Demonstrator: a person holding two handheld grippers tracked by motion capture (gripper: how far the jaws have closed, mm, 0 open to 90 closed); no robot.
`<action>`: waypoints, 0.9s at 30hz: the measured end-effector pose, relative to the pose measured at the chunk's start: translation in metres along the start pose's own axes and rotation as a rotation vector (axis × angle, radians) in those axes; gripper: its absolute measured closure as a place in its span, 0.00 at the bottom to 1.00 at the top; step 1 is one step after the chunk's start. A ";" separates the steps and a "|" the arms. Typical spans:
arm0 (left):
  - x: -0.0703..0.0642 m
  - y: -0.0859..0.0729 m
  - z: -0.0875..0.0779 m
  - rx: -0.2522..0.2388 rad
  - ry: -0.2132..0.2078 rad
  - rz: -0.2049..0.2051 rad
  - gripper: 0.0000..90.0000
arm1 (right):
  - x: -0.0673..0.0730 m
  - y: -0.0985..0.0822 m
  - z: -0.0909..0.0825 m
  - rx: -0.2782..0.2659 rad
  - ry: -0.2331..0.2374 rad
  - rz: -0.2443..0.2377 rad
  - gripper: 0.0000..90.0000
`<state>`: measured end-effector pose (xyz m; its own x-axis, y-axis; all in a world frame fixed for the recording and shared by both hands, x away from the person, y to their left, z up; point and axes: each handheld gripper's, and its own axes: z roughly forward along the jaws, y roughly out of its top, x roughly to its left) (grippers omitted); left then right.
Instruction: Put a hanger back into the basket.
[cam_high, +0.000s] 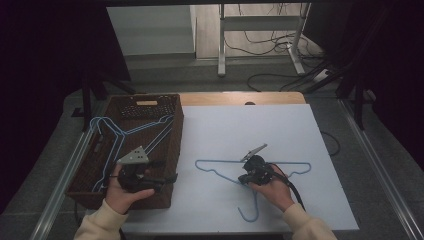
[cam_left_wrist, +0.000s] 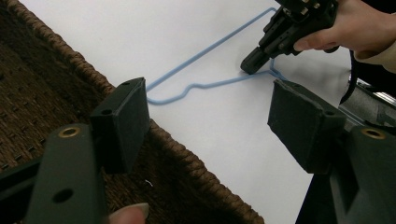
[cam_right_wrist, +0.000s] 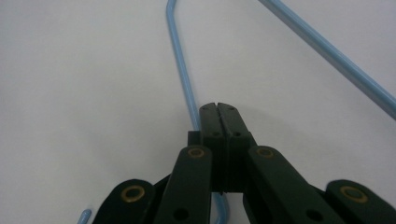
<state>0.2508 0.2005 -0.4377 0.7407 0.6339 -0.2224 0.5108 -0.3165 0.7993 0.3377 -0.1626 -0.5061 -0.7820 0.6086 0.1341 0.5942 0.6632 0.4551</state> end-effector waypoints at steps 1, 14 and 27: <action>0.000 0.000 0.000 0.000 0.000 0.001 0.32 | 0.001 0.000 0.000 0.004 0.005 -0.005 1.00; -0.001 0.000 0.001 0.002 -0.001 0.002 0.32 | -0.008 -0.017 -0.024 -0.018 0.039 -0.035 0.98; -0.001 0.001 0.002 0.005 -0.004 0.005 0.32 | -0.043 -0.050 -0.057 -0.016 -0.016 -0.051 0.72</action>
<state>0.2512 0.1980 -0.4383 0.7450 0.6296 -0.2205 0.5093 -0.3232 0.7976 0.3309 -0.2472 -0.4844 -0.8082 0.5809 0.0968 0.5504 0.6865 0.4751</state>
